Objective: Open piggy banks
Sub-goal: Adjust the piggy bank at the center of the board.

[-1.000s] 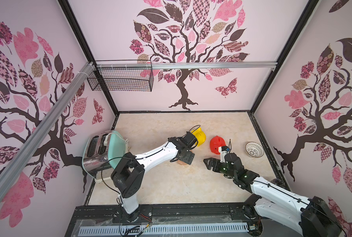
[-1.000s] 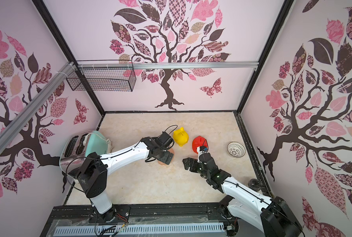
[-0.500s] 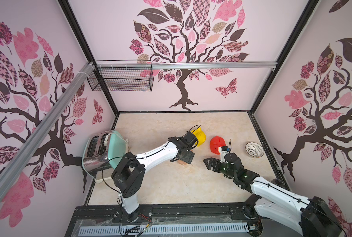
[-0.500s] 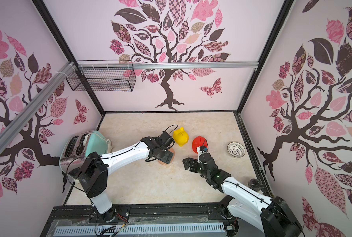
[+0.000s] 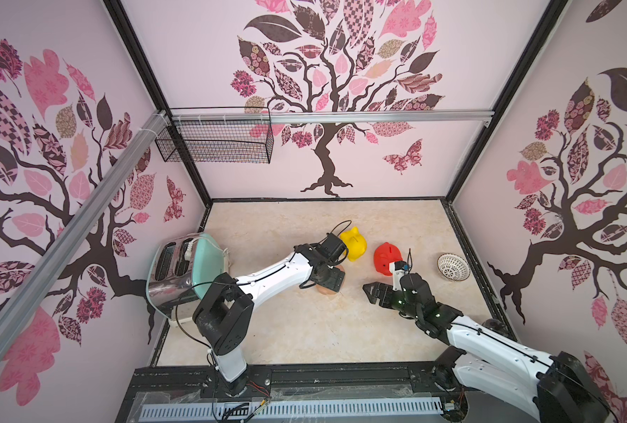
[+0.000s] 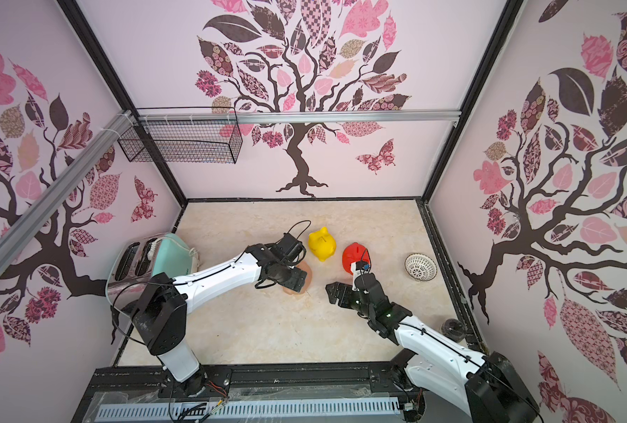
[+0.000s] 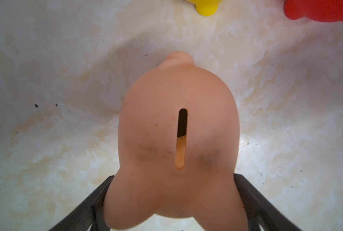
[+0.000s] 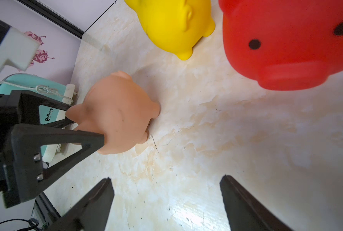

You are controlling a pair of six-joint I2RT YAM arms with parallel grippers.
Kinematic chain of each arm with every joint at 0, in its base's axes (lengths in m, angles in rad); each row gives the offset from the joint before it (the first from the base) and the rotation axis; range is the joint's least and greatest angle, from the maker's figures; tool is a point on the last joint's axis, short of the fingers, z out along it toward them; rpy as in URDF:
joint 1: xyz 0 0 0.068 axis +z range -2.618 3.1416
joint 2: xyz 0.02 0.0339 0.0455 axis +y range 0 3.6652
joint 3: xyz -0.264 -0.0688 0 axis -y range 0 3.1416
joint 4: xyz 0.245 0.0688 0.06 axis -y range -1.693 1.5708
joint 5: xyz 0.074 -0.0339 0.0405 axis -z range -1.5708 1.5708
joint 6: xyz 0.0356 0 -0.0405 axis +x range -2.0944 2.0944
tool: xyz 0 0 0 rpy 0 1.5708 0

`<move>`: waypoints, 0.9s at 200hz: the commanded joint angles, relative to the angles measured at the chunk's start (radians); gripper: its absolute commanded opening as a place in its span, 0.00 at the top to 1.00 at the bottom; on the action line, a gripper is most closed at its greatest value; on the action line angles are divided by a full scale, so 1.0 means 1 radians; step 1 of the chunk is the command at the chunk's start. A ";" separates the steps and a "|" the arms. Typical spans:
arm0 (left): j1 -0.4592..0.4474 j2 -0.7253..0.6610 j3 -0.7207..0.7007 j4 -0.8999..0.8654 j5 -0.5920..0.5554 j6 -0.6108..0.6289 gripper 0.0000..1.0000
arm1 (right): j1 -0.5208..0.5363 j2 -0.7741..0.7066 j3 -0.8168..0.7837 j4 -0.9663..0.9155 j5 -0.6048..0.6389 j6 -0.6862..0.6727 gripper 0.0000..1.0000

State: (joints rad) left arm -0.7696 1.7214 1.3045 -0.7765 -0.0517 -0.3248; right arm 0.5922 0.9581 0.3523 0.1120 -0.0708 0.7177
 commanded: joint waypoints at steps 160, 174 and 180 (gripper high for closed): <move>0.183 -0.250 -0.467 0.675 0.527 -0.361 0.14 | -0.007 0.037 -0.069 0.304 -0.123 0.185 0.09; 0.202 -0.259 -0.512 0.738 0.557 -0.391 0.14 | -0.006 0.046 -0.070 0.311 -0.125 0.186 0.09; 0.208 -0.261 -0.525 0.751 0.564 -0.395 0.13 | -0.006 0.049 -0.072 0.313 -0.125 0.187 0.09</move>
State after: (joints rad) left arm -0.5896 1.4876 0.8288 -0.1997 0.4221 -0.6491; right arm 0.5922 0.9970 0.2741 0.3573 -0.1852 0.8711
